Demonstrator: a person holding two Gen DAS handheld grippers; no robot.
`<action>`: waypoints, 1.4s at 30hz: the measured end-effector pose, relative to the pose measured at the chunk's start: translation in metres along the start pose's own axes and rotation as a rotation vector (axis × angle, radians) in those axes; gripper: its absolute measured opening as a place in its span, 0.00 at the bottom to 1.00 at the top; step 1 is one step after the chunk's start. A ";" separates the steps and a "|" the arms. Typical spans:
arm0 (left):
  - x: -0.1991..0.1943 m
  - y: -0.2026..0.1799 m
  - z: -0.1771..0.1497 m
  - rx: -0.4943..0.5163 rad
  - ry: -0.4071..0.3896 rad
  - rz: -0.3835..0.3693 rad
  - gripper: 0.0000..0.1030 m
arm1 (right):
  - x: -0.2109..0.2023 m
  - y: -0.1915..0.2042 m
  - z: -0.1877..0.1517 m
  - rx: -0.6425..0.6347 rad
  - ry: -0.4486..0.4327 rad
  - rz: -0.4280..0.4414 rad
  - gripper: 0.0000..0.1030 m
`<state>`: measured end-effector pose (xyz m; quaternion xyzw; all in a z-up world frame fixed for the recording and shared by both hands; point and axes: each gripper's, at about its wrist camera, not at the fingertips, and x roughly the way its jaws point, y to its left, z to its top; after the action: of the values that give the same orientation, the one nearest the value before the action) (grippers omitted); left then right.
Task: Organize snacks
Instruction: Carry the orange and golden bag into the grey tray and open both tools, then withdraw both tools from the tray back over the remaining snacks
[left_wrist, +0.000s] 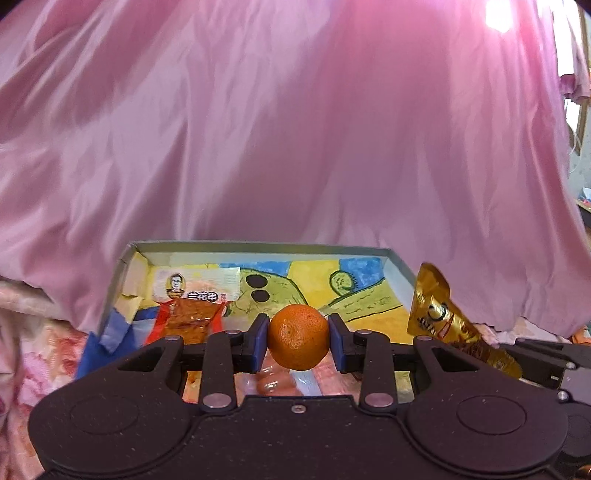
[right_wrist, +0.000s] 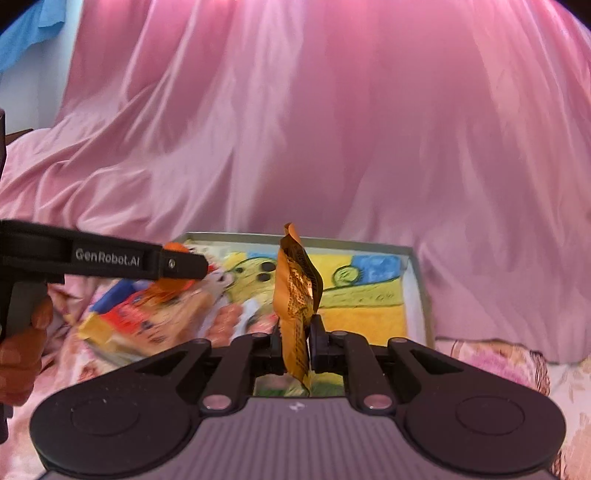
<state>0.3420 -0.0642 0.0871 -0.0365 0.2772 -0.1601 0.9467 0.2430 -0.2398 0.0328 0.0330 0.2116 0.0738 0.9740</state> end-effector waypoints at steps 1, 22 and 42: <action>0.008 0.000 0.001 0.000 0.009 0.001 0.35 | 0.006 -0.003 0.002 -0.003 0.005 -0.005 0.12; 0.069 0.002 -0.004 -0.027 0.073 0.041 0.36 | 0.074 -0.031 -0.008 -0.005 0.101 -0.034 0.13; -0.014 0.000 0.003 -0.070 -0.124 0.047 0.99 | 0.021 -0.026 0.010 0.039 -0.026 0.008 0.81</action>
<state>0.3330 -0.0593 0.0969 -0.0730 0.2240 -0.1255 0.9637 0.2693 -0.2629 0.0313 0.0537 0.2000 0.0731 0.9756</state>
